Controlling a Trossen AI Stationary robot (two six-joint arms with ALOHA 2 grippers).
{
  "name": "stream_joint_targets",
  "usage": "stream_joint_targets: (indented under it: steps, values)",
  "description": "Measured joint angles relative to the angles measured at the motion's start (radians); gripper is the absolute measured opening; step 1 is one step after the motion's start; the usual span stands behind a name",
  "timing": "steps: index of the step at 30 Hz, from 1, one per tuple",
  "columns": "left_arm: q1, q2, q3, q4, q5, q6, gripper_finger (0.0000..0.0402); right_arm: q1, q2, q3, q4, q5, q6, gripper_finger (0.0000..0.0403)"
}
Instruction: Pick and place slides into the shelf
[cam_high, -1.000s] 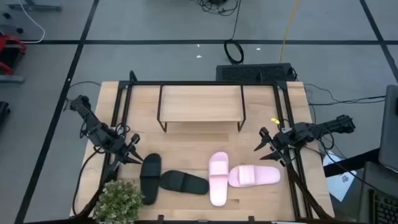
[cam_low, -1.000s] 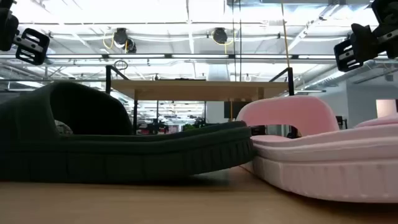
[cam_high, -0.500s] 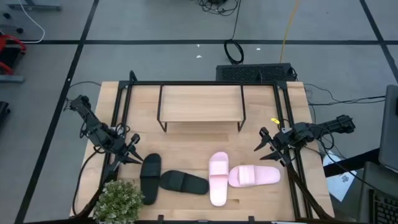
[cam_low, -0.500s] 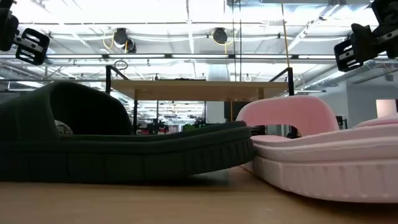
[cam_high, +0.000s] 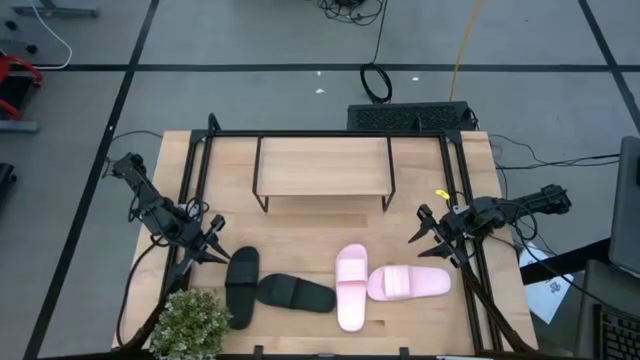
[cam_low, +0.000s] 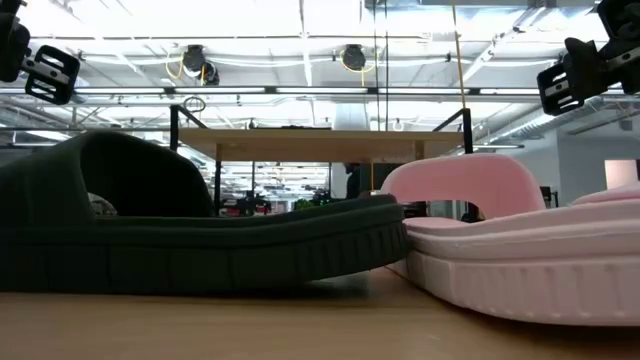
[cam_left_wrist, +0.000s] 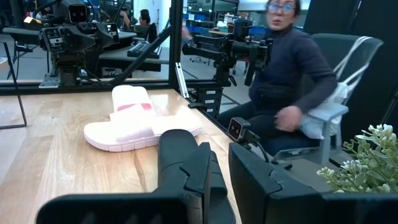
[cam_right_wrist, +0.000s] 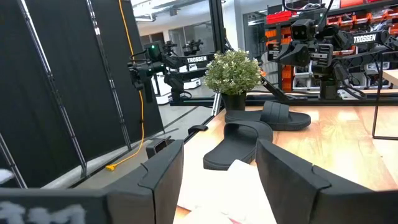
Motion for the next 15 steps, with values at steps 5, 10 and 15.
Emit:
stream_joint_targets:
  steps: [5, 10, 15]
  values:
    - [0.000, 0.000, 0.000, 0.000, 0.000, 0.000, 0.0056, 0.000, 0.000, 0.000, 0.000, 0.000, 0.000, 0.0192]
    - [0.000, 0.000, 0.000, 0.000, 0.000, 0.000, 0.0056, 0.000, 0.000, 0.000, 0.000, 0.000, 0.000, 0.0192]
    - [0.000, 0.000, 0.000, 0.000, 0.000, 0.000, 0.0056, 0.000, 0.000, 0.000, 0.000, 0.000, 0.000, 0.0192]
